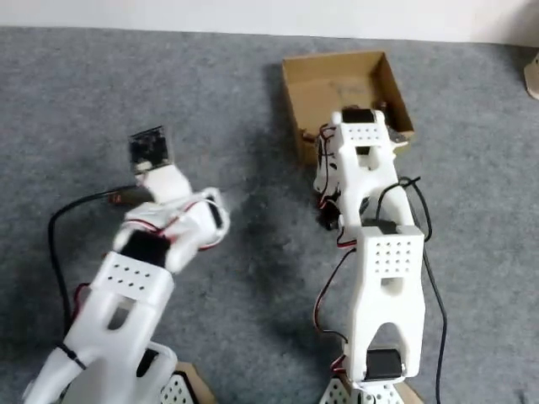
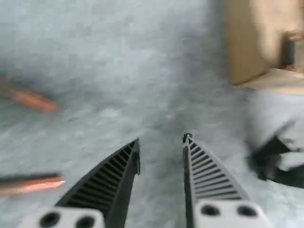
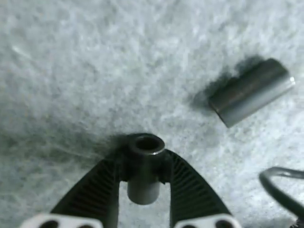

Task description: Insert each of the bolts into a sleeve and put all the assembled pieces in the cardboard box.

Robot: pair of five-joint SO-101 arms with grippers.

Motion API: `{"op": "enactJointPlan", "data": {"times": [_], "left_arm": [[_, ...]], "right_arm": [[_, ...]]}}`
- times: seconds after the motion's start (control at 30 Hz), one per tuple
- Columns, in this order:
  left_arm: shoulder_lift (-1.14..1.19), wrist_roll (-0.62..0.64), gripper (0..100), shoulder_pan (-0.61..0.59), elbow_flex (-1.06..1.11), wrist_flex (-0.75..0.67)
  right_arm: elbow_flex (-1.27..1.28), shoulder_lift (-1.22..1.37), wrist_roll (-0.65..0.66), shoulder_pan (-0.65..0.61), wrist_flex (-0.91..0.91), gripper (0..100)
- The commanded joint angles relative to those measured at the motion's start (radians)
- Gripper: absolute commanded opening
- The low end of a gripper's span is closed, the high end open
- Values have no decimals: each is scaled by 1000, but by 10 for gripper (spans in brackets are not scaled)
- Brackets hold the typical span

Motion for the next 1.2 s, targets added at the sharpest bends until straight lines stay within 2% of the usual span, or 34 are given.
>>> {"op": "enactJointPlan", "data": {"times": [0.0,0.1,0.2,0.33,0.47,0.6,0.73,0.83,0.97,1.17], "left_arm": [[-12,9,146,-137,-56,75],[-12,74,146,-248,-50,110],[-12,81,146,-306,-50,150],[-12,190,136,-335,-50,186],[-10,295,24,-346,-48,181],[-10,308,14,-390,-50,181],[7,310,14,-415,-38,97],[93,311,14,-415,-45,32],[292,311,15,-418,-154,28],[559,361,17,-418,-456,181]], "right_arm": [[-22,-18,15,-13,24,4],[-24,-18,52,-12,24,4],[-24,-18,68,-12,24,4],[-25,-18,69,-10,24,4],[-28,-18,71,-7,24,4],[-28,-19,72,-10,24,4],[-28,-19,72,-10,25,4],[-28,-19,72,-8,25,4],[-28,-19,72,-8,25,4],[-28,-19,74,-8,25,4]]}}
